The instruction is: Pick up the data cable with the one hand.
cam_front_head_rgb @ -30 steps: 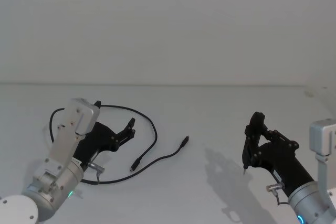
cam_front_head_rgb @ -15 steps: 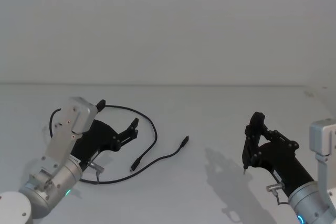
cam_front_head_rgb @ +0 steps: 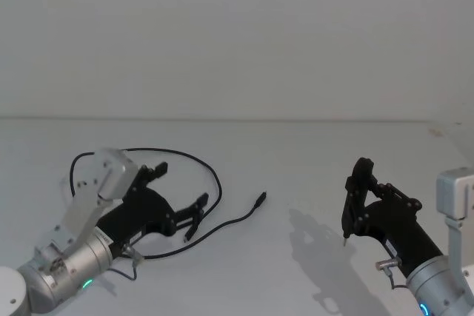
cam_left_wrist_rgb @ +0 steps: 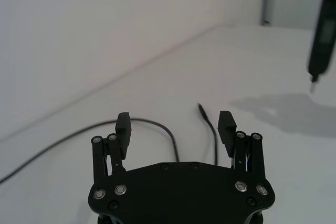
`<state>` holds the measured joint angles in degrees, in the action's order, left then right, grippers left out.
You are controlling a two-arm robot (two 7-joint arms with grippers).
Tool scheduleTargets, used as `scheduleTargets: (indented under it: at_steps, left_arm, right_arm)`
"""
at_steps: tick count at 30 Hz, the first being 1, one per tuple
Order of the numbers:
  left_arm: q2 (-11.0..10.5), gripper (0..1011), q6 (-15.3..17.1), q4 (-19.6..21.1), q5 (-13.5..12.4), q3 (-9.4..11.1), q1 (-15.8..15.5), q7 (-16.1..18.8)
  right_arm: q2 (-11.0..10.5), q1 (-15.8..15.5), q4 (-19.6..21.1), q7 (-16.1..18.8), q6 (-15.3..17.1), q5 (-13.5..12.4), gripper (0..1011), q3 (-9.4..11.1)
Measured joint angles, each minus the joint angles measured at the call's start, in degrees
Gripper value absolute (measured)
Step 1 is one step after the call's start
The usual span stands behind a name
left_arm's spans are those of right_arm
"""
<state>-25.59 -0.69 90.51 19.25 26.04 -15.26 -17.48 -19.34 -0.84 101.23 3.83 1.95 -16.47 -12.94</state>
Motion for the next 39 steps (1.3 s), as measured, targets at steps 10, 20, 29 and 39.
scheduleTargets:
  at_steps: [10,20,29,39]
  left_arm:
    - [-1.04,1001,1.78,-4.12,0.74,2.28,-1.98,-6.86]
    - [-0.11,1001,2.39,-8.61,0.05,4.12,-4.86,-10.79]
    - [1.83,1001,2.61,-12.21,-1.03,5.66,-7.61,-13.38]
    - [4.5,1001,3.59,-15.03,-1.36,6.23,-9.37,-13.87]
  right_arm:
    - [0.0,0.0,0.0,0.0,0.0,0.0,279,0.0]
    - [0.0,0.0,0.0,0.0,0.0,0.0,279,0.0]
    - [0.0,0.0,0.0,0.0,0.0,0.0,279,0.0]
    - [0.0,0.0,0.0,0.0,0.0,0.0,279,0.0]
